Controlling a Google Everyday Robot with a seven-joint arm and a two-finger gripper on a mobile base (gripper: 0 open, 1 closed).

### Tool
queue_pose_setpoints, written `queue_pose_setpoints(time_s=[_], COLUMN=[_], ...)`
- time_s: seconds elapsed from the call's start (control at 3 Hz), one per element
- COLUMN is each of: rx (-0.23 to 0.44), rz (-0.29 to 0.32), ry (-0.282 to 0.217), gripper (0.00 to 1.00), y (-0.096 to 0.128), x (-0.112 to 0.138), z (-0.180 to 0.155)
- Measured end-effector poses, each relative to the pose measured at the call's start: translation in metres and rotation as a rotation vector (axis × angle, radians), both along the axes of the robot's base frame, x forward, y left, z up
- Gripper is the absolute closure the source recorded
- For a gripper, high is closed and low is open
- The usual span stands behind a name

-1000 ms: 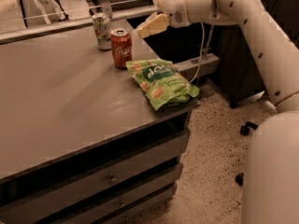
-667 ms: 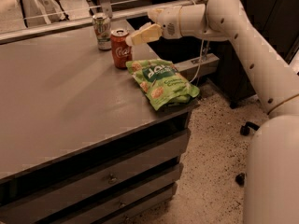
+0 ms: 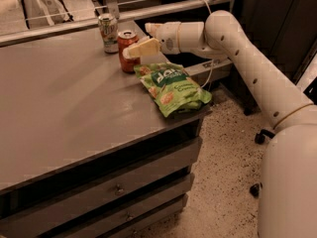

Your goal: Knock coke can over

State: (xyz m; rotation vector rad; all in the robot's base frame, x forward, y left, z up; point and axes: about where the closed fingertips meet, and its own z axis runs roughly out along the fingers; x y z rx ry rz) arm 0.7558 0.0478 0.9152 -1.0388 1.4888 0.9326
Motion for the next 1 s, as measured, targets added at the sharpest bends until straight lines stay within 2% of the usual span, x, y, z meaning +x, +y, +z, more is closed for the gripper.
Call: queue_pose_setpoints(time_s=[0.33, 0.67, 1.0], rx=[0.005, -0.015, -0.082], rz=[0.055, 0.082, 0.086], ry=[0.009, 0.018, 0.004], gripper=[0.15, 0.35, 0.59], y=[0.0183, 0.0278, 0.0254], x=[-0.0083, -0.0140, -0.0174], z=[-0.0090, -0.0153, -0.0110])
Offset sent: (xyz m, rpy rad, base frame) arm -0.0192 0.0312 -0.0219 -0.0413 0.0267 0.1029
